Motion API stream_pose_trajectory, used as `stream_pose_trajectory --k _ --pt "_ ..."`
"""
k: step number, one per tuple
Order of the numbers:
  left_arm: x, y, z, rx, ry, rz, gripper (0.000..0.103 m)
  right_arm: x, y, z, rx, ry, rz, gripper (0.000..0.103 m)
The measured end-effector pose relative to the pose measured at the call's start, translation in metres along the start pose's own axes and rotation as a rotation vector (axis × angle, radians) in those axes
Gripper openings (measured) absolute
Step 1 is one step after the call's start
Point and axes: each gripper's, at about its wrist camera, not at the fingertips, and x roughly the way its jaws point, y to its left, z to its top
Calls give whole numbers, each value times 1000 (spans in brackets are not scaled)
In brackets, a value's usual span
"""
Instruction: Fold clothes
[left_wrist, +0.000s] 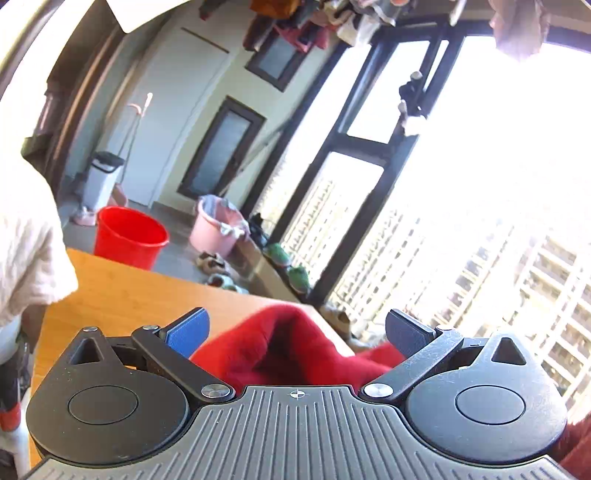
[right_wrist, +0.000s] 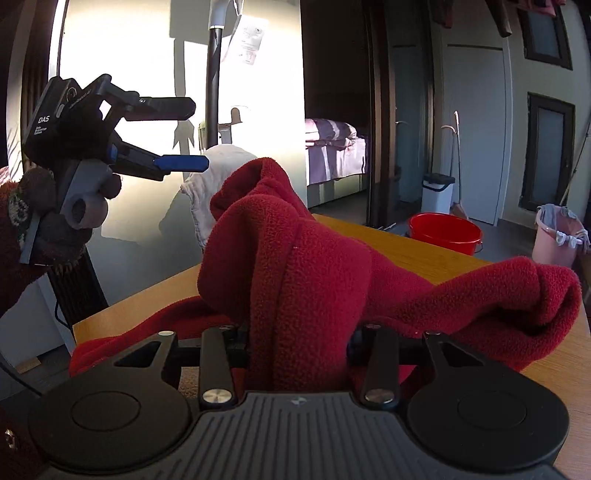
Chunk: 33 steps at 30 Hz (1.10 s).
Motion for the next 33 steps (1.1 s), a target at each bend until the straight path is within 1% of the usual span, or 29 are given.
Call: stream_pose_trajectory --k 1,3,5,7,8,9,11,14,17,19,21,22,24,26,28,29,31,33 --pt "10 2 5 -26 -14 12 103 -2 5 -3 -8 -1 -10 40" --pt "42 2 8 -75 18 -10 103 -6 15 -8 -26 -5 -33 40" --pt "67 0 5 -64 93 -20 103 -11 22 -11 -36 -9 -57 41" --pt "90 -5 -11 -3 215 33 102 -21 27 -12 -51 -12 -71 42" --pt "89 -5 -25 27 261 51 101 -29 28 -11 -53 -11 -71 43" --pt "84 -8 -38 60 281 62 101 -38 25 -8 -37 -14 -58 44" --pt "64 -14 -61 126 291 78 100 -57 19 -3 -5 -21 -31 52" --pt "43 -21 -71 153 278 85 100 -87 6 12 65 -91 -11 59" --pt "35 -32 -76 206 272 106 100 -101 -8 35 132 -229 -65 59" --pt "31 -39 -80 247 271 119 100 -97 -19 49 161 -282 -117 59" --pt "27 -42 -82 259 272 124 100 -82 -28 54 180 -270 -154 58" --pt "25 -42 -83 257 274 127 100 -71 -33 51 198 -231 -160 58" --pt "18 -40 -84 248 278 132 101 -45 -38 34 226 -89 -200 58" --pt "3 -37 -78 201 265 118 101 -33 -35 4 242 26 -246 58" --pt "-13 -32 -71 134 244 92 102 -38 -28 -23 301 42 -237 58" --pt "-19 -27 -66 72 229 79 103 -41 -25 -36 329 48 -233 58" --pt "-27 -12 -53 -73 209 62 103 -50 -24 -46 369 30 -236 58" --pt "-17 6 -49 -202 235 49 103 -54 -26 -52 404 19 -231 58"
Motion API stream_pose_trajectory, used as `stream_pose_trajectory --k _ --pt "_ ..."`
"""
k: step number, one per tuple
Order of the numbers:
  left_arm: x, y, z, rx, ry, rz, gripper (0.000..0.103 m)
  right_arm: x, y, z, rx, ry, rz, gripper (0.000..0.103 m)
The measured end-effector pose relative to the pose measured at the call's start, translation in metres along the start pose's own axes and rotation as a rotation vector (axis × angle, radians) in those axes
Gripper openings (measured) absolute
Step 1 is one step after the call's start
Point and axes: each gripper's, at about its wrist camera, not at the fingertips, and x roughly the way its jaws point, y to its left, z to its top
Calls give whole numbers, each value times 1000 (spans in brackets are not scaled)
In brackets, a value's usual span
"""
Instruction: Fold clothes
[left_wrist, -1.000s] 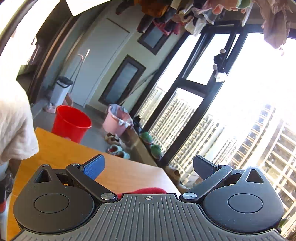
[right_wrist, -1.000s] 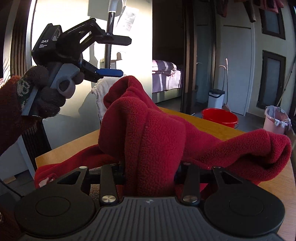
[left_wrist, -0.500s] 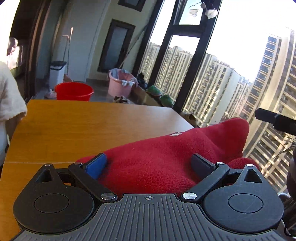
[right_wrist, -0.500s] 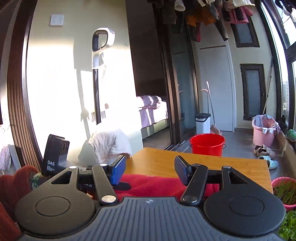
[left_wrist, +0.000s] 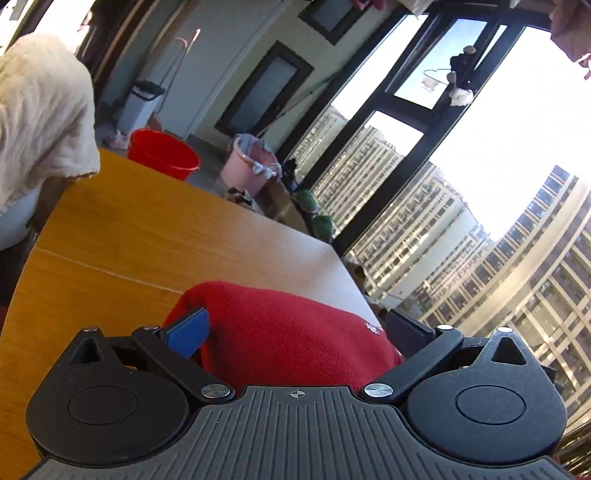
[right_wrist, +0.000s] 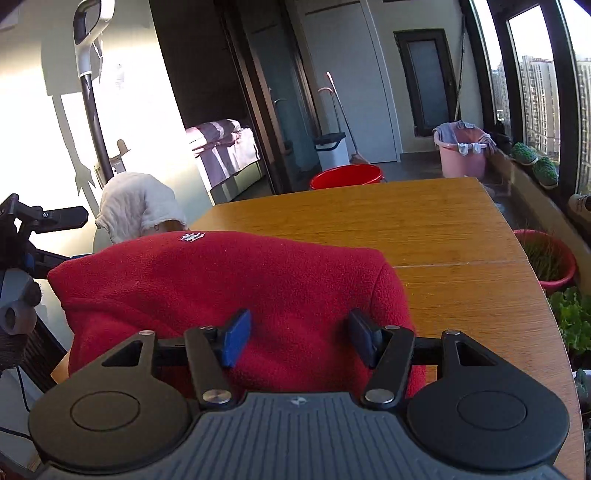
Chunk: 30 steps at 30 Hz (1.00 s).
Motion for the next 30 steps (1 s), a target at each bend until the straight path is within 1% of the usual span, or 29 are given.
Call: stream_pose_trajectory --k 2,3,4,6,8,9,10,12,15,17,19,22,24,26,28,30 --pt "16 9 1 -70 62 43 103 -2 1 -2 -6 -5 -10 58" --pt "26 11 -2 -67 97 73 103 -5 2 -2 -15 -9 -15 58" --pt "36 12 -5 -44 122 95 102 -7 2 -1 -23 -13 -19 58" --pt "44 14 -12 -29 146 99 99 -16 -2 8 -6 -40 -37 58" --pt "45 18 -16 -44 155 88 90 -23 -11 22 40 -66 -63 63" --pt "44 21 -18 -52 158 83 90 -21 -18 29 69 -60 -68 65" --pt "43 22 -19 -49 161 83 89 -18 -24 34 100 -50 -70 70" --pt "41 22 -20 -35 164 87 89 -2 -37 32 185 31 -23 72" --pt "38 27 -21 -59 153 66 89 21 -55 28 312 151 49 72" --pt "44 32 -19 -99 155 32 89 29 -65 17 397 182 123 71" --pt "53 38 -18 -145 171 -19 89 34 -70 13 422 182 164 70" --pt "70 44 -11 -159 179 -70 89 39 -74 13 424 164 198 66" --pt "78 46 0 -142 162 -82 87 44 -76 18 420 139 210 62" --pt "87 48 14 -139 152 -89 85 52 -78 27 413 105 214 56" --pt "97 50 30 -133 138 -84 85 62 -77 44 393 74 207 54" --pt "106 49 50 -103 108 -65 83 73 -74 66 347 35 192 51"
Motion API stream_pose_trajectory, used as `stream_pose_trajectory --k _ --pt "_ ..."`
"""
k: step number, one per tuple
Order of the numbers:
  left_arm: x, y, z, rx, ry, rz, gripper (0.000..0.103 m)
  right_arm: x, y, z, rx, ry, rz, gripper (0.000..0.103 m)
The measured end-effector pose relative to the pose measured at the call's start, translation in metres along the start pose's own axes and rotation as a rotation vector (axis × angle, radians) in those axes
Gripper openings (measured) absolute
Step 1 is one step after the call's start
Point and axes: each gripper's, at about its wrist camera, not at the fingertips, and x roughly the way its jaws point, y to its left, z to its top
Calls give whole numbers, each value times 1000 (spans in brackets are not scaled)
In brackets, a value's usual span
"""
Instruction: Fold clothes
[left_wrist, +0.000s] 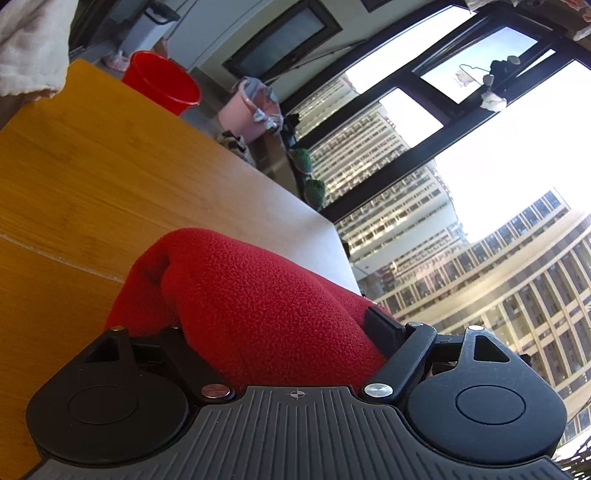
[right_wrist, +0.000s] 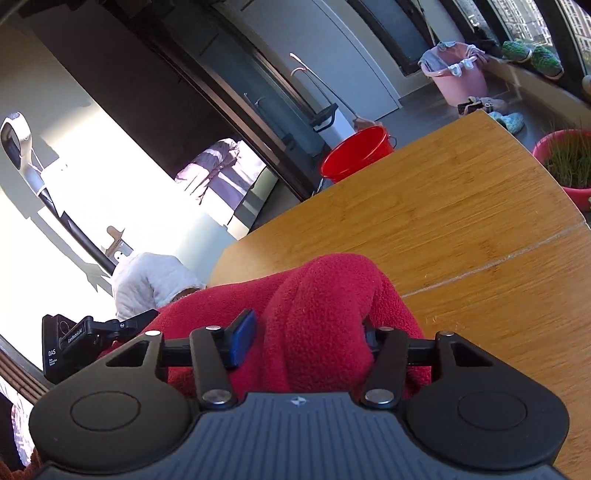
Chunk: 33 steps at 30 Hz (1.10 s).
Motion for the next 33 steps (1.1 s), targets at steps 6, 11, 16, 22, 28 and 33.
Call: stream_pose_trajectory --k 6,11,16,22,28,33 --pt "-6 -31 44 145 -121 5 82 13 35 46 -160 -123 28 47" --pt "-21 -26 18 183 -103 17 82 2 38 28 -146 -126 55 45" --pt "-22 -3 -22 208 -46 134 88 10 20 -27 -99 -22 -28 45" --pt "-34 -10 -27 236 -67 170 92 12 13 -43 -68 -33 -57 46" --pt "-86 -40 -15 340 -183 245 99 10 14 -48 -118 -40 -91 49" --pt "-92 -88 -3 454 -279 130 103 12 18 -49 -136 -50 -111 53"
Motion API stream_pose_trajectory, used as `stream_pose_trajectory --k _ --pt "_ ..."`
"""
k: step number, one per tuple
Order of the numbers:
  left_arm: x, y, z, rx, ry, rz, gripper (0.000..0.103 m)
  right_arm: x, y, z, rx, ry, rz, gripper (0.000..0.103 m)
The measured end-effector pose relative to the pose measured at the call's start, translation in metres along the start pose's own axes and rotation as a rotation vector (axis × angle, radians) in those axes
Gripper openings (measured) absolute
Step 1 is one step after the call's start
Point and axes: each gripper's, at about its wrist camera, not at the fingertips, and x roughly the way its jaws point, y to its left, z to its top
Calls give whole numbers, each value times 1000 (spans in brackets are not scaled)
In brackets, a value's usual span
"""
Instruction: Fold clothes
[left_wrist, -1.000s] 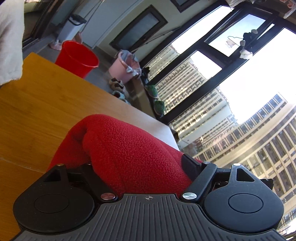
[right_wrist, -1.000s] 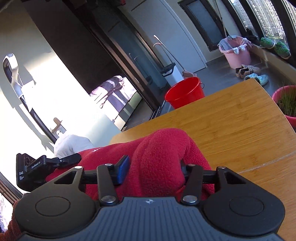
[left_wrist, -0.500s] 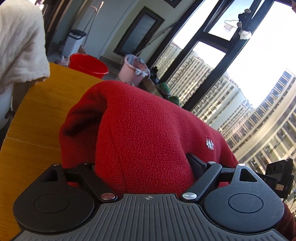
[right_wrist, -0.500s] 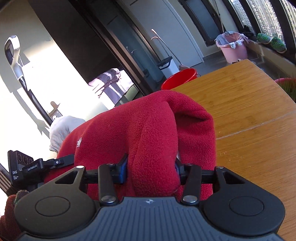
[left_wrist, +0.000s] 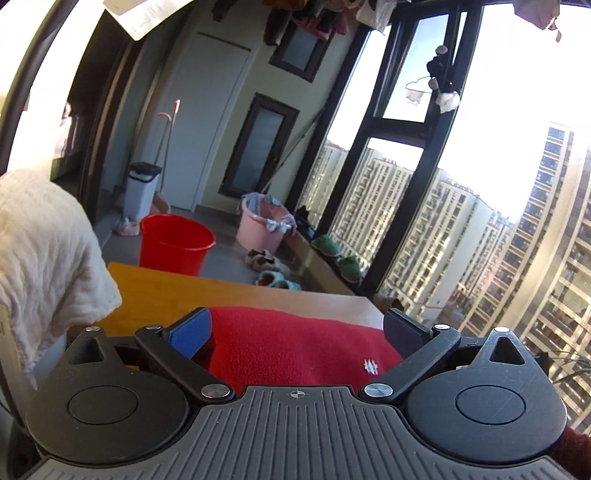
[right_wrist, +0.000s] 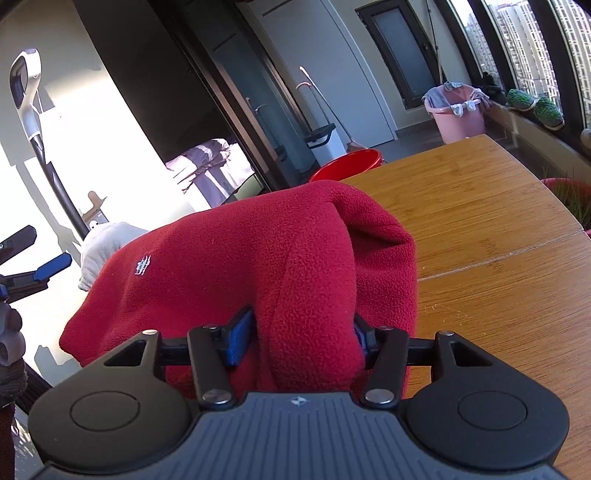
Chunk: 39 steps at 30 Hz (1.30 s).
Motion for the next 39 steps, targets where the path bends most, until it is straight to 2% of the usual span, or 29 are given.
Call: stream_pose_trajectory --k 2,3,6,7,9,12,13,16,19,21,23,25,28,39 --pt "21 -13 -5 28 32 -50 103 -1 2 0 -8 -3 -11 54" --pt "38 -16 -14 28 81 -54 103 -2 3 0 -14 -3 -18 54" --pt "81 -10 -53 27 225 13 103 -9 8 0 -34 -6 -43 60" --pt "86 -7 -67 61 231 45 103 -13 10 1 -46 -11 -43 66" --pt "84 -3 -76 72 197 49 103 -21 16 7 -71 -25 -47 69" --pt "79 3 -74 44 196 43 103 -38 40 30 -171 -115 -74 90" --pt "79 3 -74 52 199 43 103 -45 49 39 -199 -168 -66 103" --pt "76 2 -76 70 201 48 103 -56 72 68 -230 -291 22 103" --pt "75 2 -76 65 195 48 103 -44 77 78 -142 -338 97 103" --pt "74 3 -77 65 192 47 103 -21 71 71 -71 -281 145 103" --pt "73 4 -77 66 191 45 103 9 59 54 -21 -159 151 103" --pt "74 3 -78 76 193 33 103 33 47 29 -14 -64 98 103" --pt "76 0 -78 106 196 36 103 30 49 10 -138 -105 79 103" --pt "104 10 -73 77 182 19 103 42 33 12 -204 -145 70 103"
